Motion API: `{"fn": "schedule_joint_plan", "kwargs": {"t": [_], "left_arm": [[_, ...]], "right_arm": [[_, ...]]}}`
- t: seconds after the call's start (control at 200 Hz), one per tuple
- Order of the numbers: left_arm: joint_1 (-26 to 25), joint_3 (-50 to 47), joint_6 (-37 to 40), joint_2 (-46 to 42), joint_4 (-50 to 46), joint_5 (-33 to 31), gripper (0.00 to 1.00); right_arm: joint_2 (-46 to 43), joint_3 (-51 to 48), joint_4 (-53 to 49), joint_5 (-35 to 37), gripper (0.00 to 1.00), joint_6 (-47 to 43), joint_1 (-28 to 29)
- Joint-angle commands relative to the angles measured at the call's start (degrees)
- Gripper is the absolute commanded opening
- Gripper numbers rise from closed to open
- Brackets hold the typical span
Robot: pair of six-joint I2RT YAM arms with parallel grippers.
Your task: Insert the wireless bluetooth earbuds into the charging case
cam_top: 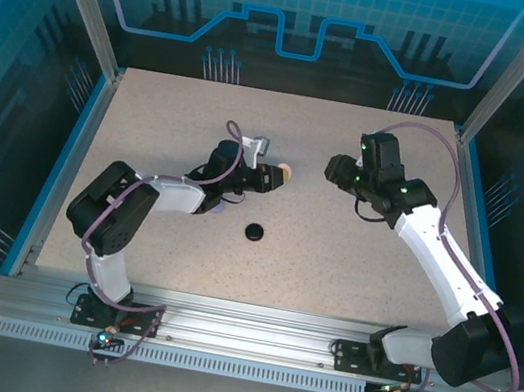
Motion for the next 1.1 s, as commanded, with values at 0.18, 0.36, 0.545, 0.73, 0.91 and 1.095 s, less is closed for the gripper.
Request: {"fn": "schedule_joint_plan", "kwargs": {"t": [0.18, 0.36, 0.545, 0.73, 0.91, 1.095], "left_arm": [[-0.64, 5.59, -3.99, 5.14, -13.5, -0.3, 0.0], [-0.67, 7.04, -3.7, 7.72, -15.33, -0.73, 0.02], [-0.68, 7.96, -3.26, 9.76, -16.88, -0.74, 0.1], [-0.68, 8.59, -2.3, 10.59, -19.07, -0.69, 0.22], [-0.66, 10.41, -0.4, 11.35, -23.78, -1.09, 0.29], [-0.31, 11.17, 1.08, 10.88, -26.7, -1.75, 0.37]], "right_arm": [[-2.03, -3.43, 2.04, 1.39, 0.49, -1.05, -1.03], [-2.99, -4.66, 2.67, 0.37, 0.53, -1.74, -2.6], [-3.8, -5.07, 2.71, -0.65, 0.55, -2.3, -4.29], [-4.38, -5.11, 2.67, -1.0, 0.57, -2.39, -4.96], [-4.53, -4.76, 2.39, -1.18, 0.58, -2.48, -5.2], [-5.33, -4.3, 2.01, -1.48, 0.63, -2.64, -5.6]]}}
